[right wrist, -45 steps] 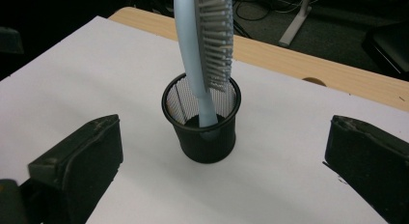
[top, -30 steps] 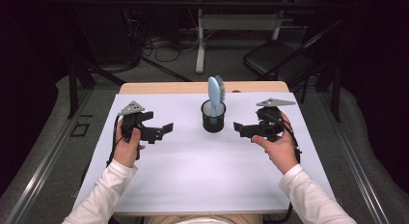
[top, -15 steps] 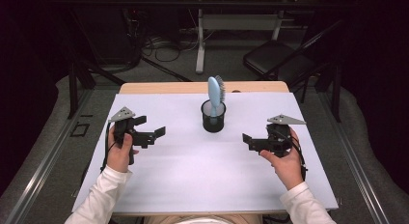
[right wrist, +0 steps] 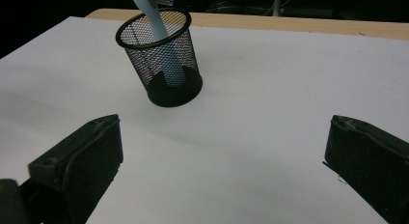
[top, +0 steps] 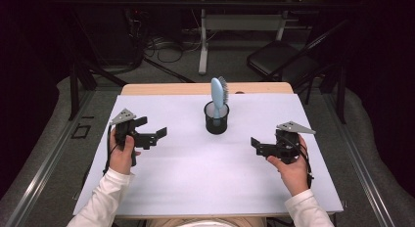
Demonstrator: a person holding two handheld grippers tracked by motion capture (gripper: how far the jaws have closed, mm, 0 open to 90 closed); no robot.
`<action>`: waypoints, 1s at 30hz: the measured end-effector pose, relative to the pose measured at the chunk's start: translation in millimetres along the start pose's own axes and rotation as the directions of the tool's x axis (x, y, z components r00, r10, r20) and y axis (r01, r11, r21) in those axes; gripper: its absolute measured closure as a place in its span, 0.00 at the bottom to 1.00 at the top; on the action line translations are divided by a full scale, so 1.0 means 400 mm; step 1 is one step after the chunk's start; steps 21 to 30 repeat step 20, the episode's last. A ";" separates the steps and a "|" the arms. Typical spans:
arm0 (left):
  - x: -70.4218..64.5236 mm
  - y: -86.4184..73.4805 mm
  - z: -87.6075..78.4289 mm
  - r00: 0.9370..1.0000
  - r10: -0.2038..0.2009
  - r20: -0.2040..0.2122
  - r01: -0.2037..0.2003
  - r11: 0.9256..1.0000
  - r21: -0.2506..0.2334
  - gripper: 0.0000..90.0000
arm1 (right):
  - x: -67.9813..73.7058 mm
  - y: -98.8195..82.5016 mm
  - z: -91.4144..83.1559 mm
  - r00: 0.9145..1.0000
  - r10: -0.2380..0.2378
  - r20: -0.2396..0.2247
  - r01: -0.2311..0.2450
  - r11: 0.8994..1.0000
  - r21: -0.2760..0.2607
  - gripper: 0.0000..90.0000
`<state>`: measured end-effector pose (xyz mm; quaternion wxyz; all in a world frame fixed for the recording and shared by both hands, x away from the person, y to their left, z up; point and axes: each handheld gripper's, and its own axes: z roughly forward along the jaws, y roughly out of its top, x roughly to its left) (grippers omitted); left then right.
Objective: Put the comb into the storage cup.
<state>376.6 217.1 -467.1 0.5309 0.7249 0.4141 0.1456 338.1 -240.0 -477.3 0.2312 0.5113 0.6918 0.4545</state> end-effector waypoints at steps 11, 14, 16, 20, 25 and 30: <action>0.017 -0.011 0.005 1.000 -0.003 -0.014 0.003 1.000 0.007 0.01 | -0.032 -0.026 0.003 0.999 0.030 0.042 -0.030 1.000 0.001 0.00; 0.024 -0.015 0.007 1.000 -0.006 -0.022 0.006 1.000 0.012 0.01 | -0.040 -0.036 0.008 0.998 0.033 0.052 -0.034 0.999 0.016 0.00; 0.029 -0.015 0.007 1.000 -0.006 -0.031 0.006 1.000 0.011 0.01 | -0.045 -0.042 0.009 0.998 0.037 0.058 -0.038 0.999 0.026 0.00; 0.041 -0.019 0.007 1.000 -0.009 -0.029 0.009 1.000 0.012 0.01 | -0.061 -0.052 0.010 0.996 0.040 0.084 -0.043 0.999 0.031 0.00; 0.041 -0.019 0.007 1.000 -0.009 -0.029 0.009 1.000 0.012 0.01 | -0.061 -0.052 0.010 0.996 0.040 0.084 -0.043 0.999 0.031 0.00; 0.041 -0.019 0.007 1.000 -0.009 -0.029 0.009 1.000 0.012 0.01 | -0.061 -0.052 0.010 0.996 0.040 0.084 -0.043 0.999 0.031 0.00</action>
